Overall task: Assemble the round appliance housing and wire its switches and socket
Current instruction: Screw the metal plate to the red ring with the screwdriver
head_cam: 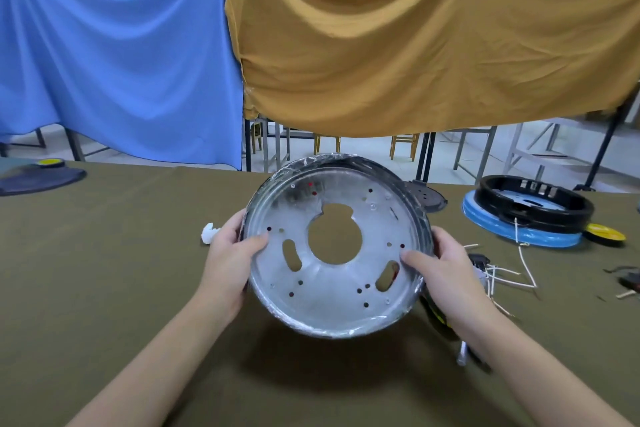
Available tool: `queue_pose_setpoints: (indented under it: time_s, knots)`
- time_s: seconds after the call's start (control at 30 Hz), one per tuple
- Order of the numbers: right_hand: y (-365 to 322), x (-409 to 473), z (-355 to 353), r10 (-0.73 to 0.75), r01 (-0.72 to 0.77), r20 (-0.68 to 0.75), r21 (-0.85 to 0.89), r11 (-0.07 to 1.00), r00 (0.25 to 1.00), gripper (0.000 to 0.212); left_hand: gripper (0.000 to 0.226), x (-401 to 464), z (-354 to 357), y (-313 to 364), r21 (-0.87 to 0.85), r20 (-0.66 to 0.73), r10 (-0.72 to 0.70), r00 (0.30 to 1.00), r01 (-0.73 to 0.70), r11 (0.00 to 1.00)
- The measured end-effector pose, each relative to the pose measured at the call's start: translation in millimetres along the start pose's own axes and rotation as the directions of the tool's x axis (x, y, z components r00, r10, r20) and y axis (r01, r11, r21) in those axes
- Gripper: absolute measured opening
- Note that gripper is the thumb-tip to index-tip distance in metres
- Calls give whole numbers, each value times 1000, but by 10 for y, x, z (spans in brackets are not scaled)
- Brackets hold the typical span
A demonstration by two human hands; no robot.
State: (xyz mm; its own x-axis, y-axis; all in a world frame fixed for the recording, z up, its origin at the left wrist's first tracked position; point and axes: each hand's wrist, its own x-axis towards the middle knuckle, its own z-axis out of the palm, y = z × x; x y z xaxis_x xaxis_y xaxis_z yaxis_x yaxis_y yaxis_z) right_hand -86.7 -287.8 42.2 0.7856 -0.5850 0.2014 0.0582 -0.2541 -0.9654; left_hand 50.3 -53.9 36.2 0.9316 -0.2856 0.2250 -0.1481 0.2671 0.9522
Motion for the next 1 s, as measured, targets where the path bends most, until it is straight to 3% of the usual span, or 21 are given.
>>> queue_pose_setpoints:
  time_s: [0.17,0.33,0.5,0.77,1.0]
  knots:
    - [51,13,-83,-109,108,-63,-21,994,992,23,58,-3,35,-73,64,118,104,987,-112,992]
    - [49,59,-142,-96,80,-134,-120,990,986,7,85,17,4,-79,77,329,53,943,-82,994]
    - [-200,225,-320,4,-37,-141,-233,972,990,58,98,26,-40,-64,140,491,-9,871,-69,988]
    - [-519,492,-293,-81,20,-120,-440,898,989,50,104,37,-69,-45,207,530,-28,848,-97,974]
    - [-454,536,-305,-26,28,16,-188,982,1000,26,104,45,-80,-35,228,530,-40,847,-97,969]
